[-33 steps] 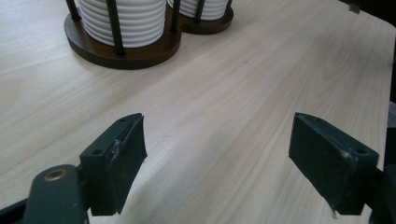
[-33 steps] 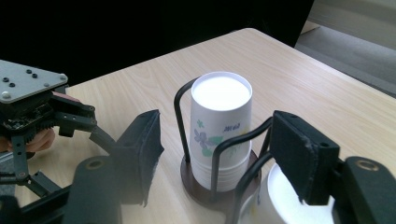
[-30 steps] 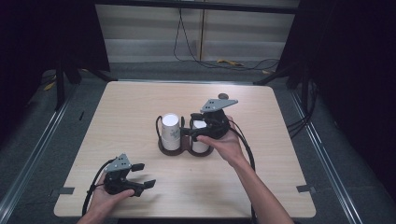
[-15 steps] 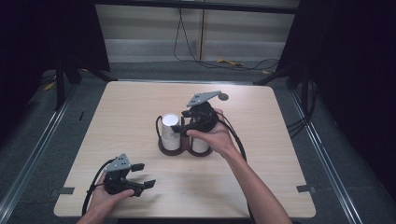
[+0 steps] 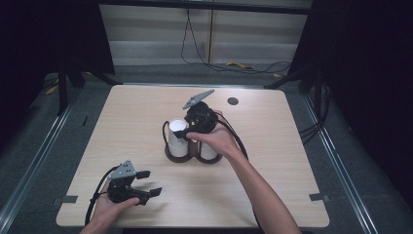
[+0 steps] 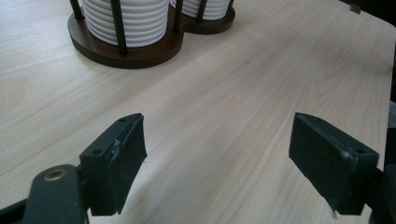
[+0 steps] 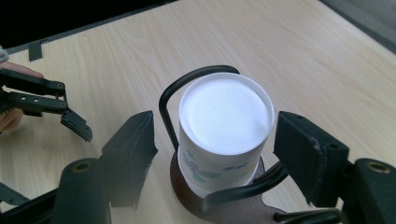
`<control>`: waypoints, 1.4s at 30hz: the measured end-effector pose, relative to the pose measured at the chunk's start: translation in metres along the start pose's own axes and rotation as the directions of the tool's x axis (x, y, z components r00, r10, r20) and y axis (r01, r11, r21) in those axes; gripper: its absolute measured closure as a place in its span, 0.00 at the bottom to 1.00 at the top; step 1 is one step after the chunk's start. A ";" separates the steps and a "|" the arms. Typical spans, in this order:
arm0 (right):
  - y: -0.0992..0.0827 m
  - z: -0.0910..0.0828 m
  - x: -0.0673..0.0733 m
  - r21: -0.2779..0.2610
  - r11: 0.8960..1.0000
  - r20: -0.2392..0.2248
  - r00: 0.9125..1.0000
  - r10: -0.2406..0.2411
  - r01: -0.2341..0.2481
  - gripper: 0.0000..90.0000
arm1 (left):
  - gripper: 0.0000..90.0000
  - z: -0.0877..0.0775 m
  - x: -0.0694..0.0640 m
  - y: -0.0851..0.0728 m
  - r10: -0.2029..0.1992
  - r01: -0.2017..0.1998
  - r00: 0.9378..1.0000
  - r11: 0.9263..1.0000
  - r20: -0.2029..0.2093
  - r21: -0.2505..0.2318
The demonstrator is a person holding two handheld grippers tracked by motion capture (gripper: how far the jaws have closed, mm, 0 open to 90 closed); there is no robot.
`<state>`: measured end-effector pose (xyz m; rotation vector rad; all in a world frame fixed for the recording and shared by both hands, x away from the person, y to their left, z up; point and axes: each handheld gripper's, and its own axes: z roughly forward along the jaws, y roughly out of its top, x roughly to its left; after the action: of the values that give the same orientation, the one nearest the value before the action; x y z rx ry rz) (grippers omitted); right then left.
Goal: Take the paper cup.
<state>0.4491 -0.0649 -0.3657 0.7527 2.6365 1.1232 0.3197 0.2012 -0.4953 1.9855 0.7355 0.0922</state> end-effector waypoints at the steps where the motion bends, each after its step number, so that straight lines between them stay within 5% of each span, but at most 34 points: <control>1: 0.003 0.002 -0.002 0.012 1.000 0.011 1.000 0.002 -0.002 0.31 | 0.21 0.000 0.000 0.000 0.000 0.000 1.000 1.000 0.000 0.001; 9: 0.014 0.014 -0.004 0.101 0.995 -0.002 1.000 -0.012 0.012 0.24 | 0.21 -0.001 0.001 0.000 -0.004 0.004 1.000 1.000 0.000 -0.002; 42: 0.024 0.041 -0.004 0.231 0.972 -0.008 0.999 -0.035 0.036 0.29 | 0.21 -0.001 0.003 -0.001 -0.015 0.015 1.000 1.000 -0.005 -0.005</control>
<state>0.4762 -0.0273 -0.3773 0.7402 2.8040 0.8167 0.3217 0.2043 -0.4958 1.9753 0.7528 0.0896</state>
